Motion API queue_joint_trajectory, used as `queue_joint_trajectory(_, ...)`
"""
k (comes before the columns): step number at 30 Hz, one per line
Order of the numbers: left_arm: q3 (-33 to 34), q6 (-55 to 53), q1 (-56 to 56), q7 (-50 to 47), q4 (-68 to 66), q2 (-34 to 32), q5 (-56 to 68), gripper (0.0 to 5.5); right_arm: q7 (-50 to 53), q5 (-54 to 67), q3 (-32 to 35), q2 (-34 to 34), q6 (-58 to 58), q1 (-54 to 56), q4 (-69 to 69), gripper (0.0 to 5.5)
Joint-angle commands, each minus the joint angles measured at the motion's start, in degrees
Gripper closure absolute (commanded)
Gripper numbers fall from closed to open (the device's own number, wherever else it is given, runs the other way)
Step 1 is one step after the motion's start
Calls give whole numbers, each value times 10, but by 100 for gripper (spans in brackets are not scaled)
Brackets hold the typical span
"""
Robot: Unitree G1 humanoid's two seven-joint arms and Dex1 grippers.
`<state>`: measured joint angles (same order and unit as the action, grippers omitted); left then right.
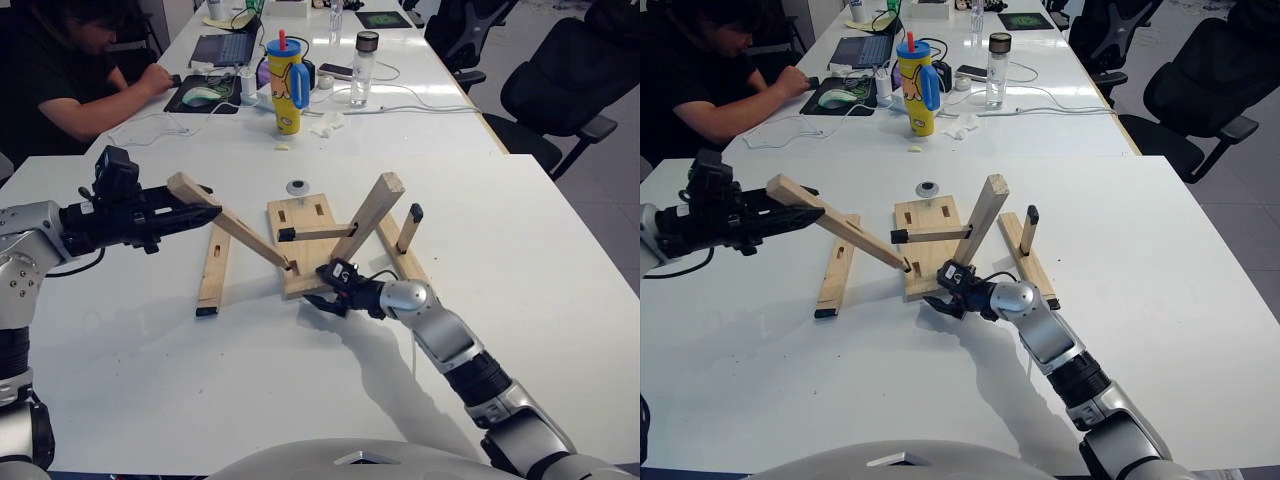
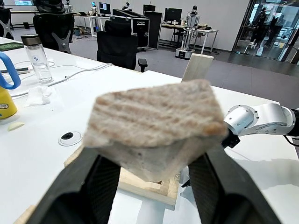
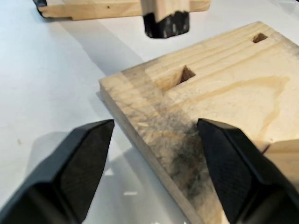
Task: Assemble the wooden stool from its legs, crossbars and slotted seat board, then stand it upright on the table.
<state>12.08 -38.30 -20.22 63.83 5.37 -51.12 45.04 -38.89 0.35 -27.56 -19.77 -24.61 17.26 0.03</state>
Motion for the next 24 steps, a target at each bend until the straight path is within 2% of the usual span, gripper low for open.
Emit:
queue_joint_trajectory(1,-38,23,-7,7,-2,21,-35,348,-18,-24,-22,-30,-54,-28,42,219)
queue_joint_trajectory(8,-75,59,-27,19,-54,34,-91,348,-30,-26,-37,-32,-50,-21,45,219)
queue_joint_trajectory(14,-90,46,-71,62,-80,5,-102,348,-30,-28,-40,-28,-52,-18,50,219)
queue_joint_trajectory(19,-151,60,-140,127,-122,-9,-155,348,-29,-30,-41,-26,-57,-19,48,219)
queue_joint_trajectory(24,-199,75,-200,168,-166,4,-200,348,-29,-33,-47,-21,-59,-18,51,219)
